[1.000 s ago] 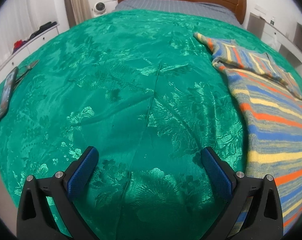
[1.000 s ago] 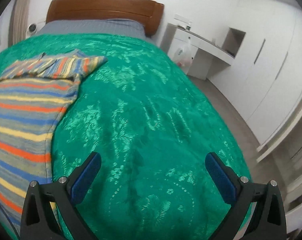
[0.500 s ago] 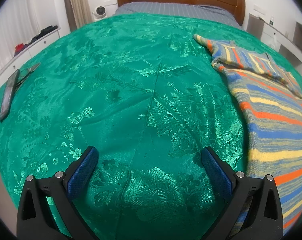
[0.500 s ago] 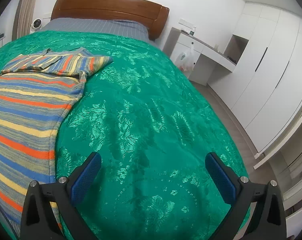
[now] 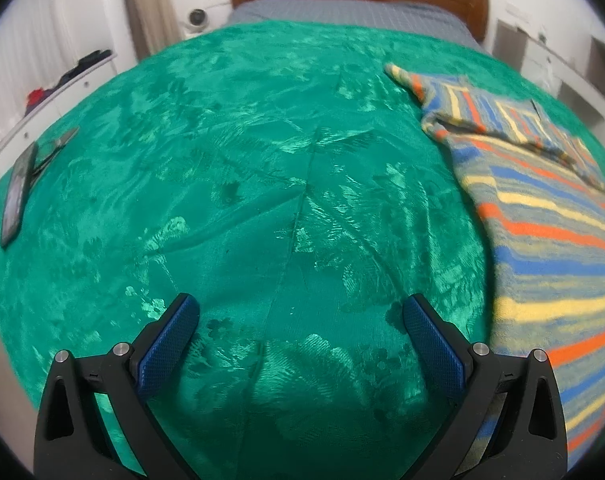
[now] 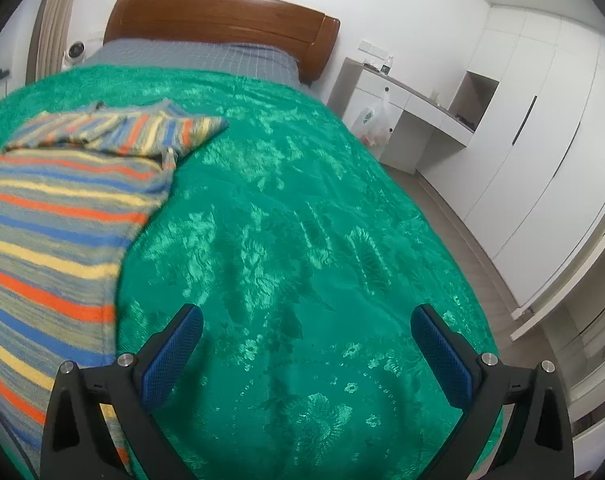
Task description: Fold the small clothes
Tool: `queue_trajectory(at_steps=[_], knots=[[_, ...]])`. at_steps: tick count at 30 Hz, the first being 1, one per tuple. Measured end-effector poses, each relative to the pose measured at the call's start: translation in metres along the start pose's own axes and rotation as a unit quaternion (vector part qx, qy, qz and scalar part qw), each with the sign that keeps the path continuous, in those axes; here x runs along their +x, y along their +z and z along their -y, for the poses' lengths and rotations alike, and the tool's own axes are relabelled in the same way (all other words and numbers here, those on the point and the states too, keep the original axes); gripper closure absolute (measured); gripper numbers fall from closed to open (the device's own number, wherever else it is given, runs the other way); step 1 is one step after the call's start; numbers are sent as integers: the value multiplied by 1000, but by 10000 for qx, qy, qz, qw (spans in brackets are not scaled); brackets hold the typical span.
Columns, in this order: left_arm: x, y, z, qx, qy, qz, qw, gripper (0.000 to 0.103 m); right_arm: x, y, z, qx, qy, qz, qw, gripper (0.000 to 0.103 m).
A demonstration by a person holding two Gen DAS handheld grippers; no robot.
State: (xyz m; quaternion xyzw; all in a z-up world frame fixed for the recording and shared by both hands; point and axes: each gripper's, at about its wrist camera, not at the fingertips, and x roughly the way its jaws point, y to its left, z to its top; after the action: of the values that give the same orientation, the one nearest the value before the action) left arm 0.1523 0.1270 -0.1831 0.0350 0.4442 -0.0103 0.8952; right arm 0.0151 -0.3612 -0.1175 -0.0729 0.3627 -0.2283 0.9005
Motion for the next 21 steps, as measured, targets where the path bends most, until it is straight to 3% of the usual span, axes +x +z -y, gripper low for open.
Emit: queue_trajectory(at_steps=[2, 4, 6, 8, 12, 16, 21], knots=[[-8, 7, -1, 360, -108, -52, 9993, 0, -7, 5, 8, 23, 89, 76, 9999, 1], [-17, 23, 0, 1021, -37, -5, 9948, 0, -15, 14, 19, -62, 167, 165, 9997, 1], [-24, 49, 0, 1572, 178, 48, 9874, 0, -19, 25, 29, -237, 158, 223, 9993, 1], [-26, 86, -8, 1710, 238, 9, 9850, 0, -23, 42, 39, -431, 81, 310, 9986, 1], [-21, 144, -26, 1050, 147, 65, 9943, 0, -32, 66, 50, -365, 43, 501, 9981, 1], [5, 141, -20, 153, -160, 301, 9993, 0, -30, 63, 46, 118, 331, 364, 9987, 1], [61, 132, 13, 157, 104, 20, 9998, 0, -19, 31, 28, 433, 607, -113, 9972, 1]])
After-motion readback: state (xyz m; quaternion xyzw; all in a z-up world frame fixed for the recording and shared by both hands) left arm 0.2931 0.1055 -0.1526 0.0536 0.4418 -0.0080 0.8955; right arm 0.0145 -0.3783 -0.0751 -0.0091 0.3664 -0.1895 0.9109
